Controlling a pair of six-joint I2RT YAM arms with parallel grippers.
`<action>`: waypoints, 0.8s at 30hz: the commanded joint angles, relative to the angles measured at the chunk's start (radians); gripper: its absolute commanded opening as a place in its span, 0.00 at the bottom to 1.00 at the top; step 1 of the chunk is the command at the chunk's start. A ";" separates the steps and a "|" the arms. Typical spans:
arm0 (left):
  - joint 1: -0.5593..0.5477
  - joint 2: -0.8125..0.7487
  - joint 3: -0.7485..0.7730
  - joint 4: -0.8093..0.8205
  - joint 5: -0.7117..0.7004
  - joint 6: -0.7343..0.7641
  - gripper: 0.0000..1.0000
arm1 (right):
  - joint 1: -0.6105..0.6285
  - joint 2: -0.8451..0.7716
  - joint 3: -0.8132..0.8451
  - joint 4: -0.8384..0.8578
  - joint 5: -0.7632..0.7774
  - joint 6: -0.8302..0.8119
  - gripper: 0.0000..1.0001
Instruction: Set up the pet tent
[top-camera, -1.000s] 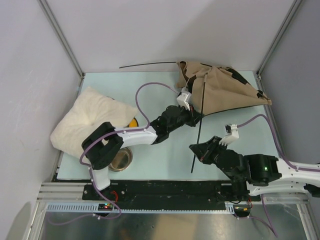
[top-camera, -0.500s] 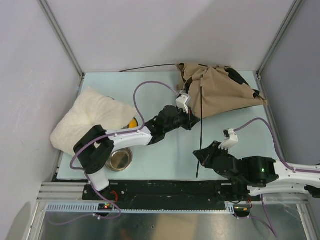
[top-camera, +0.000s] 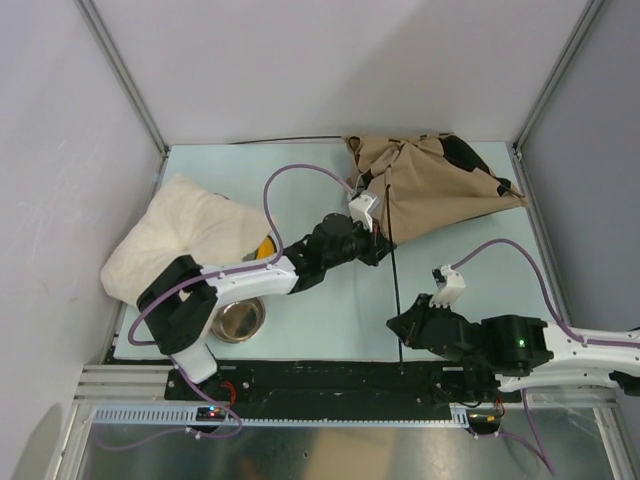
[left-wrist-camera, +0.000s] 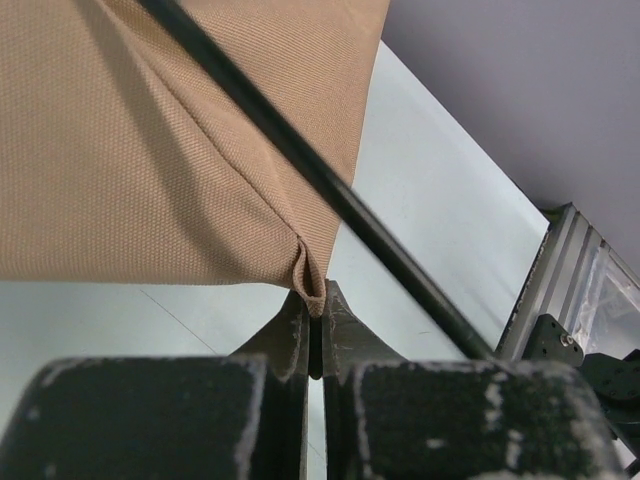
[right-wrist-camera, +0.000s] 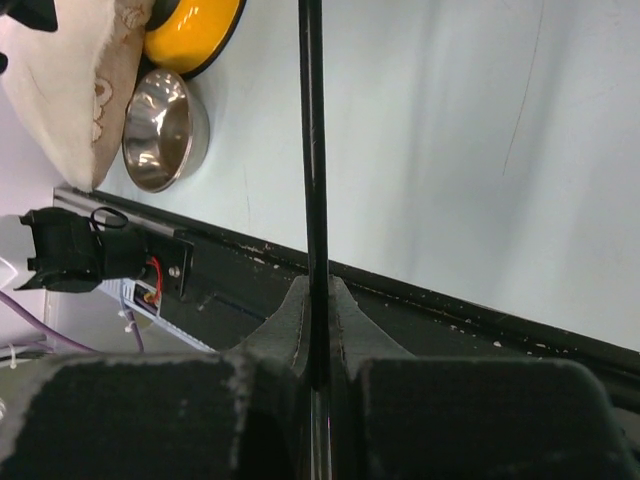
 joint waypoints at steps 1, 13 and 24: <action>-0.043 -0.064 0.001 -0.016 0.083 0.018 0.00 | 0.001 0.018 -0.007 0.020 0.059 -0.019 0.00; -0.076 -0.156 -0.110 -0.051 0.057 -0.044 0.00 | 0.065 -0.009 -0.055 0.177 0.358 0.049 0.00; -0.081 -0.255 -0.199 -0.090 0.045 -0.142 0.00 | 0.078 -0.040 -0.146 0.748 0.384 -0.377 0.00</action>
